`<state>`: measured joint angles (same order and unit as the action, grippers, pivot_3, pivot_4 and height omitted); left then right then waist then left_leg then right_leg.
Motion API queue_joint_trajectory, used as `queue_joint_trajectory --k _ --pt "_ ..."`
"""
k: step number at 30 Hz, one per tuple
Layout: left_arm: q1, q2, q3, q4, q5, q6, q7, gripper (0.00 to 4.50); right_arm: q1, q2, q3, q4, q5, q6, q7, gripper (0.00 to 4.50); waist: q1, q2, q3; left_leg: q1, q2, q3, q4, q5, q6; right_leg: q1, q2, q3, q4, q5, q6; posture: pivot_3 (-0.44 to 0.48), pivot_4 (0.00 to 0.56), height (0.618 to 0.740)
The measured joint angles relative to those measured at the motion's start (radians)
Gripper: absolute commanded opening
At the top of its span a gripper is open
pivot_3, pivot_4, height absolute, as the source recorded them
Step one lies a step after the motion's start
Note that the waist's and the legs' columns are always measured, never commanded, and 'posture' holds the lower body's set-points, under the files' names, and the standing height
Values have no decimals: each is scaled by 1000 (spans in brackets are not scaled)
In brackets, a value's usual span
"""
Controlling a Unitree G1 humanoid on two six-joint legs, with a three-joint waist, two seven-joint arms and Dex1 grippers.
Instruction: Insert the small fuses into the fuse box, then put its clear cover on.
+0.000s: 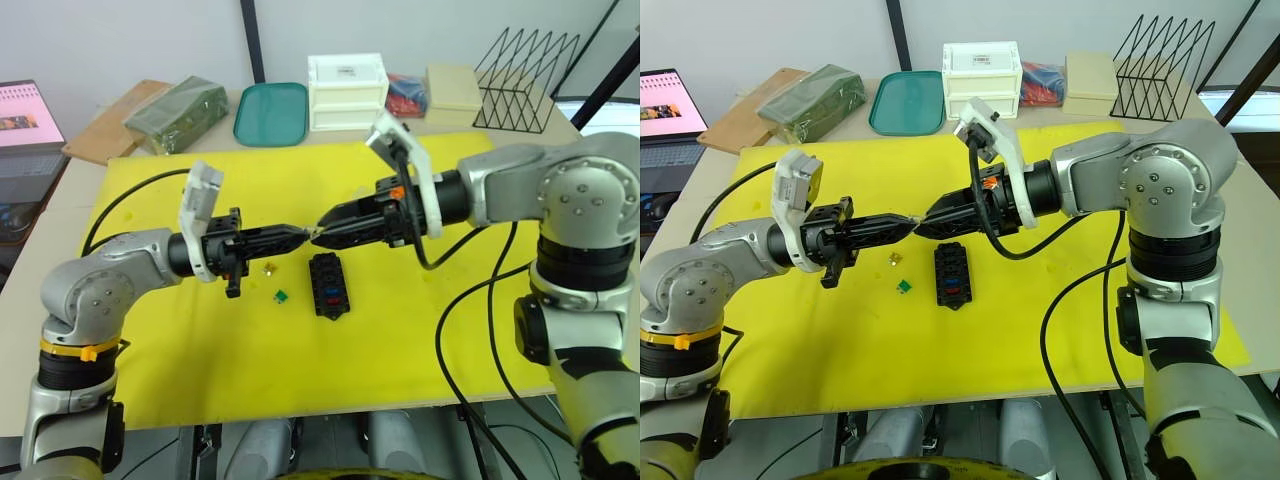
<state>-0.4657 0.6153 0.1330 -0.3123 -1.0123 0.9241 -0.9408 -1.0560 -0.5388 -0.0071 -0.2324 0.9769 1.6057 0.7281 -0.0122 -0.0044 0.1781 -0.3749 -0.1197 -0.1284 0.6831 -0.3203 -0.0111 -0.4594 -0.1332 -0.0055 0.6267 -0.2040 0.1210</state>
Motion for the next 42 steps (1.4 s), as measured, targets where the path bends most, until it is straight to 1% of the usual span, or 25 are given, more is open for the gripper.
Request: queue_joint_trajectory --k 1,4,9,20,23,24,27,28,29,30,33,34,36,39,42 --pt "0 0 0 0 0 0 0 0 0 0 0 0 0 0 0 2202 0 0 0 0 0 0 0 0 0 0 0 0 0 0 0 0 150 740" --pt "0 0 0 0 0 0 0 0 0 0 0 0 0 0 0 1640 0 0 0 0 0 0 0 0 0 0 0 0 0 0 0 0 150 740" --pt "0 0 0 -4 0 0 -2 0 0 0 0 1 -3 0 -8 44 0 0 0 0 0 0 0 0 0 0 0 0 0 0 0 0 150 740" --pt "-6 11 -5 -3 -1 16 9 0 0 -1 8 0 -4 -1 -9 44 0 0 0 0 0 0 0 0 0 0 0 0 0 0 0 0 150 740" --pt "-46 40 -34 10 2 74 38 651 0 -17 35 -1 -14 -9 -8 0 0 0 0 0 0 0 0 0 0 0 0 0 0 0 0 0 150 740" --pt "-50 47 -44 16 11 78 42 992 1 -28 46 -5 -16 -23 -1 0 0 0 0 0 0 0 0 0 0 0 0 0 0 0 0 0 150 740" --pt "-45 99 -90 23 80 57 13 2069 18 -132 143 -73 -61 -120 66 0 0 0 0 0 0 0 -1 0 0 0 0 0 -1 0 0 0 150 740" --pt "-36 131 -109 21 114 29 -15 2471 37 -179 189 -103 -94 -178 99 0 0 0 0 0 0 1 -1 0 0 0 0 0 -1 0 0 0 150 740" --pt "-26 154 -120 20 137 15 -33 2765 53 -205 219 -118 -118 -216 120 0 0 0 0 0 0 1 -1 0 0 0 0 0 -1 0 0 0 150 740" --pt "-14 176 -138 16 172 -17 -60 3157 77 -231 258 -137 -160 -283 151 0 -2 0 0 0 0 2 -1 0 1 0 0 0 -1 0 0 0 150 740" --pt "25 203 -215 2 275 -119 -127 4280 130 -270 346 -155 -265 -455 230 0 -2 0 0 0 0 2 -1 0 0 0 0 0 -1 0 0 0 150 740" --pt "38 203 -253 2 327 -168 -142 4470 158 -277 367 -155 -313 -541 258 0 0 0 0 1 1 2 -1 0 1 0 0 0 -2 0 0 0 150 740" --pt "62 179 -319 26 422 -268 -150 4470 219 -280 414 -147 -410 -703 305 0 2 0 0 0 0 3 -1 0 1 1 0 0 -3 0 0 0 150 740" --pt "74 143 -370 71 510 -370 -165 4470 254 -281 464 -123 -486 -799 351 0 3 -1 1 0 0 2 0 0 1 0 0 0 -3 0 0 0 150 740" --pt "71 123 -380 87 559 -438 -174 4470 254 -280 469 -107 -535 -839 378 0 3 -1 1 0 1 2 -1 0 1 0 0 0 -3 0 0 0 150 740"
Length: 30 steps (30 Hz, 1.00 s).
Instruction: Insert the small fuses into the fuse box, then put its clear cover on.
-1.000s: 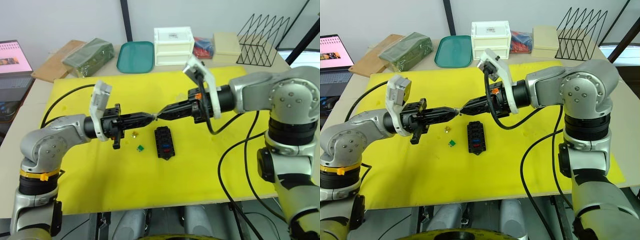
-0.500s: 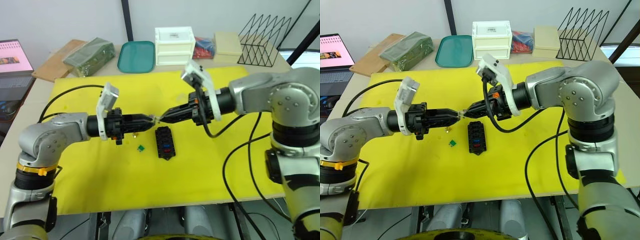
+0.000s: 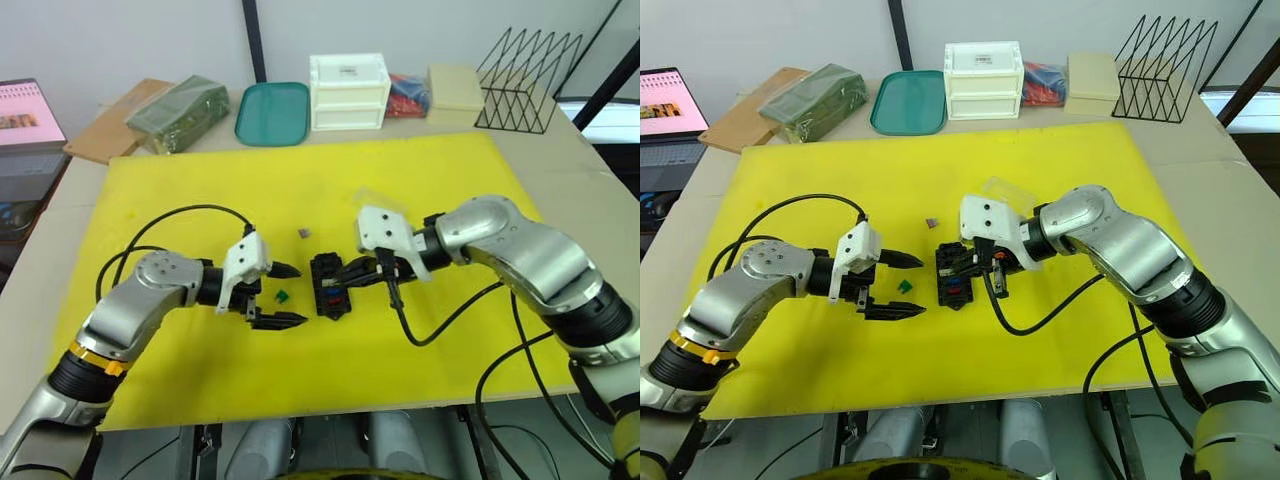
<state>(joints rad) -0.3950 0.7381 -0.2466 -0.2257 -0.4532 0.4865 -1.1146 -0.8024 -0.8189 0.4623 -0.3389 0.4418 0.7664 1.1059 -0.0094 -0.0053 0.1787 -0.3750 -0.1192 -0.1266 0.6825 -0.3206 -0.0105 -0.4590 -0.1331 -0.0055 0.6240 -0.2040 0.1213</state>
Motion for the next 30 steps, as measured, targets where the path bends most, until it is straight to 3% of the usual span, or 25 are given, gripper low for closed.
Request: queue_joint_trajectory --k 30 --pt "-6 -83 -3 66 96 -82 -28 4470 9 77 6 60 -176 -25 73 0 0 0 0 0 0 0 0 0 0 0 0 0 0 0 0 0 150 740"
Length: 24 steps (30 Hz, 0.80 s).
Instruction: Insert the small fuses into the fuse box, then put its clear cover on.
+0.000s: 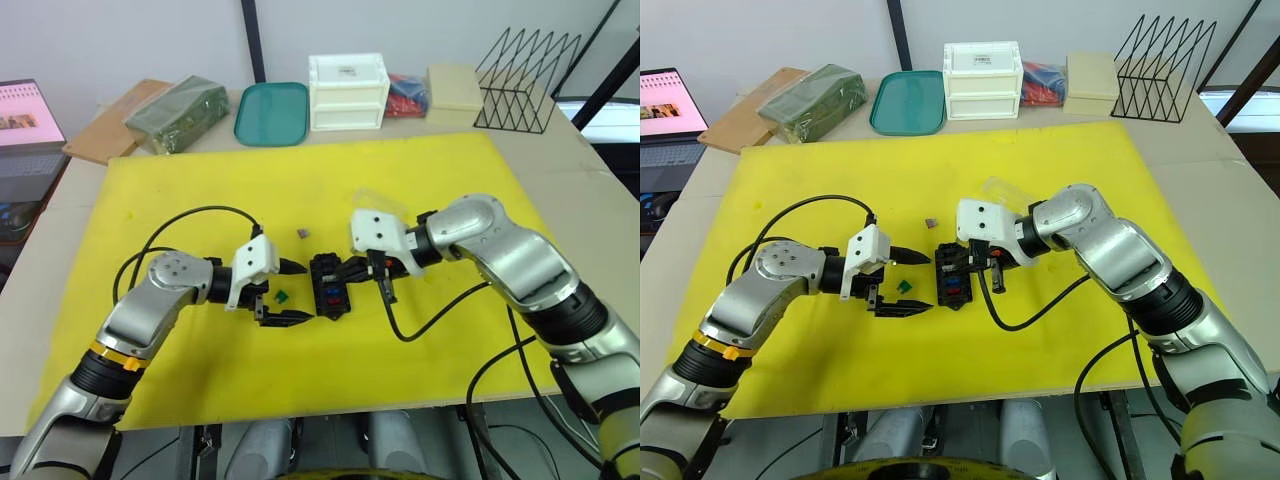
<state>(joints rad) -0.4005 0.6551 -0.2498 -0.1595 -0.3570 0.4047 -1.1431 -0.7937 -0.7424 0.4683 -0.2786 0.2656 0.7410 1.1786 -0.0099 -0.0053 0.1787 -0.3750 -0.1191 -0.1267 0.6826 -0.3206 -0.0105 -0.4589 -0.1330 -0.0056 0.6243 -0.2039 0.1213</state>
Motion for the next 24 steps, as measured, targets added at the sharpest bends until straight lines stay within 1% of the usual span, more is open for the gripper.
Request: queue_joint_trajectory --k 24 --pt "0 -17 0 -2 13 0 7 4470 13 13 20 18 -67 -21 18 0 0 0 0 0 0 0 0 0 0 0 0 0 0 0 0 0 150 740"
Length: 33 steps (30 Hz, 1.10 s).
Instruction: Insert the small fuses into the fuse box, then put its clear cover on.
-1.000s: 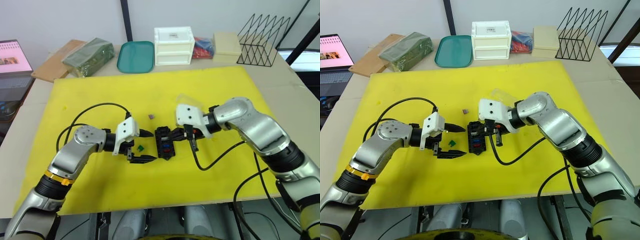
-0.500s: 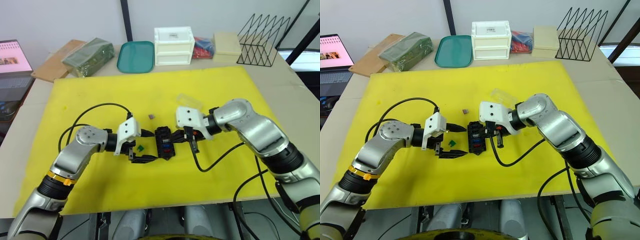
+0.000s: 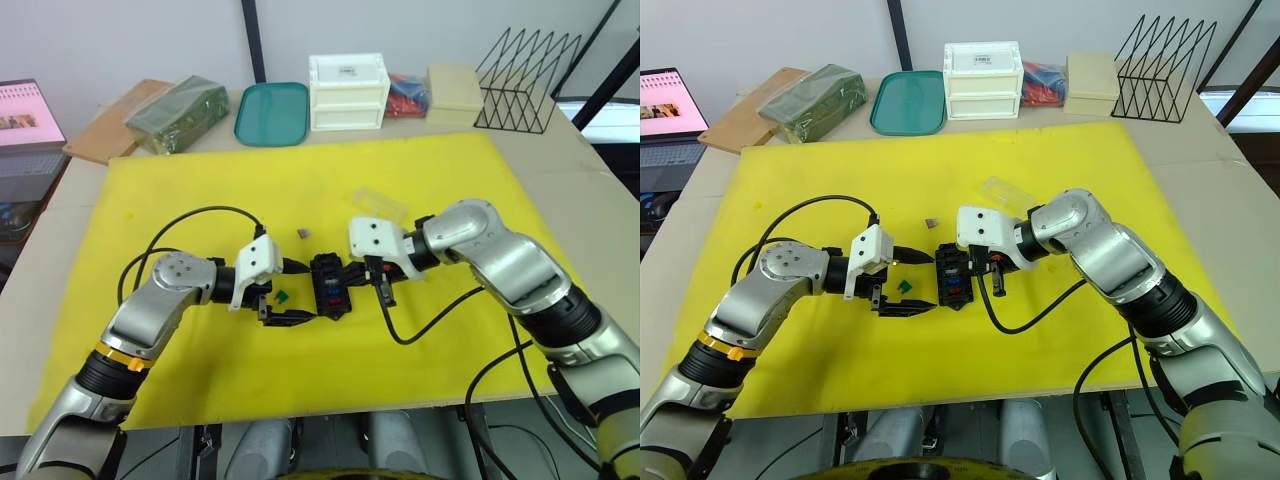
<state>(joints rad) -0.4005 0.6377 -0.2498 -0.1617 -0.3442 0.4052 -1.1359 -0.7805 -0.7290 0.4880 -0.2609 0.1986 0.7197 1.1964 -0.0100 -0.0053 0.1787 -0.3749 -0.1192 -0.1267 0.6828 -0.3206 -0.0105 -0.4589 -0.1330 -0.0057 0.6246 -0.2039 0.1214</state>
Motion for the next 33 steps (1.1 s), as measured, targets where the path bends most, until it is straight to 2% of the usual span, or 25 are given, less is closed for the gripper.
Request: queue_joint_trajectory --k 23,28,33 --pt "0 -1 0 -9 0 2 8 4470 -7 3 25 -2 -63 -24 24 0 0 0 -1 1 0 0 0 0 0 1 0 0 0 0 0 0 150 740" --pt "0 -1 0 -9 0 2 8 4500 -14 3 21 -2 -68 0 26 1374 0 0 -1 1 0 0 0 0 0 1 0 0 0 0 0 0 150 740" --pt "0 -2 0 -11 0 3 8 4500 -21 7 24 -2 -67 25 28 1374 0 0 -1 1 0 0 0 0 0 1 0 0 0 0 0 0 150 740"
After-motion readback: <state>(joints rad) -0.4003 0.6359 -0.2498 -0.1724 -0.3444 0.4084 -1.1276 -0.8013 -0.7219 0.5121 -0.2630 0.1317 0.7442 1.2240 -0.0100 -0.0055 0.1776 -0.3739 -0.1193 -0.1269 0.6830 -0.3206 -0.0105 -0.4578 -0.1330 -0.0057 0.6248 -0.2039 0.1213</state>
